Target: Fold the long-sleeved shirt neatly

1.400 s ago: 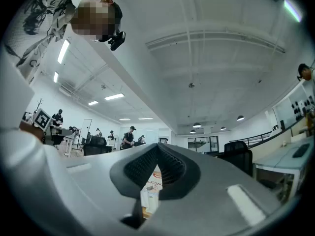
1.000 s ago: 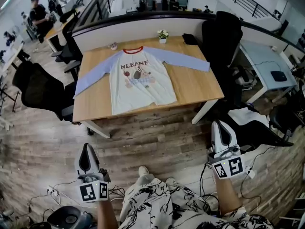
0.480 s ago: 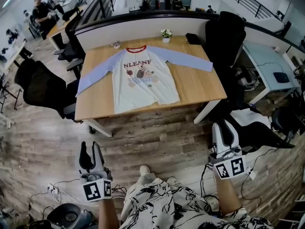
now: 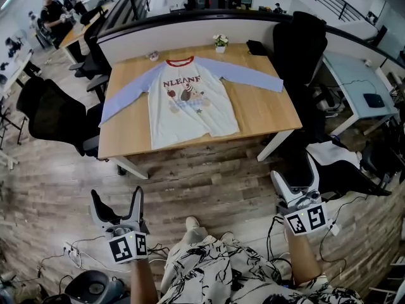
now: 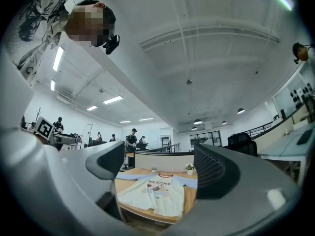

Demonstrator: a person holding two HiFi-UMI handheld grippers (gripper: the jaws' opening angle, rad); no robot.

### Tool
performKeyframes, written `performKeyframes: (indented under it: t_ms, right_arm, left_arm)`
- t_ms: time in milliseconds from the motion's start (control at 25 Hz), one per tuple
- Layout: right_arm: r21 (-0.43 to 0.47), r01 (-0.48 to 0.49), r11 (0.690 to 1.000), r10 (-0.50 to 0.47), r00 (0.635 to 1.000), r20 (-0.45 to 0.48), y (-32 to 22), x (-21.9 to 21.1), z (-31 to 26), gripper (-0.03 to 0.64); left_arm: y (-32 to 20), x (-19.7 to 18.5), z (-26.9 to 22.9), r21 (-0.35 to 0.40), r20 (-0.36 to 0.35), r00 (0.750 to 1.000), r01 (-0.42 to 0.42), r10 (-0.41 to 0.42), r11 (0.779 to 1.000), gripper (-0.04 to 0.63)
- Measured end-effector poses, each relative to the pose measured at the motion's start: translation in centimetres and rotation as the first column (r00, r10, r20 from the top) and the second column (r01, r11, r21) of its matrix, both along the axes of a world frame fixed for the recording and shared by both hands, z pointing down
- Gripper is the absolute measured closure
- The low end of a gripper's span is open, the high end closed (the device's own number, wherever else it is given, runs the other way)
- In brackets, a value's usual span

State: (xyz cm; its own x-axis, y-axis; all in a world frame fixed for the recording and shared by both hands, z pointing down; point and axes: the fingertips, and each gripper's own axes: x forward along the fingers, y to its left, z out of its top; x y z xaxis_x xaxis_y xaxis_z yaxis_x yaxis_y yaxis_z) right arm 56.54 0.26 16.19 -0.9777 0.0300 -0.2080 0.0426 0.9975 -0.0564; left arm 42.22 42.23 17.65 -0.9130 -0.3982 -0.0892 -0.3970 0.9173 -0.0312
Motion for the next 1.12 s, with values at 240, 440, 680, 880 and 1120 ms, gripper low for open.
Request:
performKeyframes:
  t_ms: [240, 440, 680, 880, 1120]
  right_arm:
    - [0.002, -0.014, 1.000, 0.014, 1.000, 0.002, 0.9, -1.8, 0.1, 0.166]
    - [0.002, -0.030, 1.000, 0.030, 0.999, 0.011, 2.3, -3.8, -0.4, 0.164]
    - [-0.010, -0.084, 0.996, 0.084, 0.996, 0.019, 4.5, -5.5, 0.1, 0.166]
    - [-0.015, -0.102, 0.995, 0.102, 0.995, 0.001, 5.0, -6.8, 0.7, 0.166]
    - [-0.022, -0.129, 0.991, 0.129, 0.991, -0.020, 3.1, -9.7, 1.6, 0.169]
  left_arm:
    - [0.1, -1.9, 0.9, 0.004, -0.026, 0.999, -0.031, 0.031, 1.000, -0.006]
    - [1.7, -4.1, 0.8, -0.023, -0.016, 0.999, -0.030, 0.029, 0.999, -0.005]
    - [3.6, -7.2, 1.4, -0.016, -0.014, 0.996, -0.084, 0.084, 0.996, -0.005]
    - [3.0, -9.8, 2.4, -0.024, -0.031, 0.991, -0.128, 0.128, 0.991, -0.005]
    - [-0.1, -13.2, 3.1, -0.027, -0.036, 0.983, -0.178, 0.177, 0.984, -0.005]
